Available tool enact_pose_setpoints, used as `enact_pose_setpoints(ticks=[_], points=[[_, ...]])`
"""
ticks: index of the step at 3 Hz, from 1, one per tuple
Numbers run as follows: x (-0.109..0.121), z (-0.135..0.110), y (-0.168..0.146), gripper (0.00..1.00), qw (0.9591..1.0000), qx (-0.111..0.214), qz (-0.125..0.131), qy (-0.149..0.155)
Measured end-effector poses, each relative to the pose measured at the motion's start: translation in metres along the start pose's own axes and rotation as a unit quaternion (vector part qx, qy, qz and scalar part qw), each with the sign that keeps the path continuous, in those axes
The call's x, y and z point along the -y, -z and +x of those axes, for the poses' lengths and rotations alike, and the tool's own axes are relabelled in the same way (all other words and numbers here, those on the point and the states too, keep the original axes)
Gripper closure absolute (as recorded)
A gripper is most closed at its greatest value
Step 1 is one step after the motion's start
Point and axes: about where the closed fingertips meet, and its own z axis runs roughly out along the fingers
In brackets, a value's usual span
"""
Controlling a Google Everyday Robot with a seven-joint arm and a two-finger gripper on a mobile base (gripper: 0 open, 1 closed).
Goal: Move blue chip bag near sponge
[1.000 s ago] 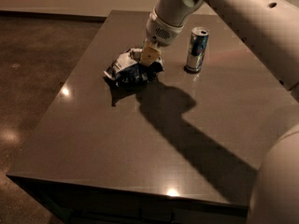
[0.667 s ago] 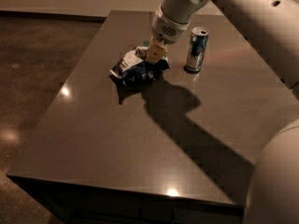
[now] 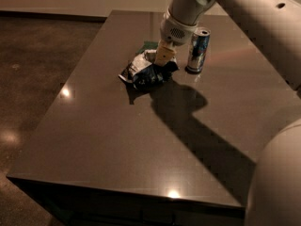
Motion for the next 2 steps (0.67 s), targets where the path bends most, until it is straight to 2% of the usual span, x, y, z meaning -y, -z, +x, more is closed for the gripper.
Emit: enact_pose_setpoints(ticks=[1,2], points=[[-0.0061,0.009,0.002,0.07,0.9999,0.005,-0.004,0.01],[-0.0057,0.0075,0.0002,0.0,0.9999,0.004,-0.004,0.01]])
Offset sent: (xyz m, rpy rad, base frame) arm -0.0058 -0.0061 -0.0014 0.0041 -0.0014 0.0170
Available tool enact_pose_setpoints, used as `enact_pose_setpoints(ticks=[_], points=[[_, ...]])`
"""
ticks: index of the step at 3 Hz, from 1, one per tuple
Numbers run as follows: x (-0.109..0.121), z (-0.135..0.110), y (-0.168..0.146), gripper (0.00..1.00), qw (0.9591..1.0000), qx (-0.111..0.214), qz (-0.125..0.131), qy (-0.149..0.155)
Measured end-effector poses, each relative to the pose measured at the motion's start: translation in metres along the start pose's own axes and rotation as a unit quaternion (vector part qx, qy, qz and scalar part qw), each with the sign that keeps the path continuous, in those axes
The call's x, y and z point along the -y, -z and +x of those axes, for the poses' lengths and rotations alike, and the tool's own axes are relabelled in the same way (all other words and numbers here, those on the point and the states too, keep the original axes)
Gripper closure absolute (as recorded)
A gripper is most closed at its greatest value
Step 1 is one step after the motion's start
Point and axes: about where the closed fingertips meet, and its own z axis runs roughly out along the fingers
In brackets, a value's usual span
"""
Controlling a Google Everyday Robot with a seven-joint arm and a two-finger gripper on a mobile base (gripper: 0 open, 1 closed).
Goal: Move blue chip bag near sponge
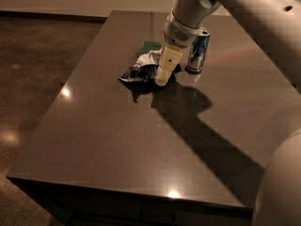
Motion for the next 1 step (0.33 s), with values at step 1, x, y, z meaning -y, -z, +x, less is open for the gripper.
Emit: enact_pose_setpoints(ticks=[1], points=[[0.0,0.0,0.0,0.0,1.0,0.0,0.0,0.0]])
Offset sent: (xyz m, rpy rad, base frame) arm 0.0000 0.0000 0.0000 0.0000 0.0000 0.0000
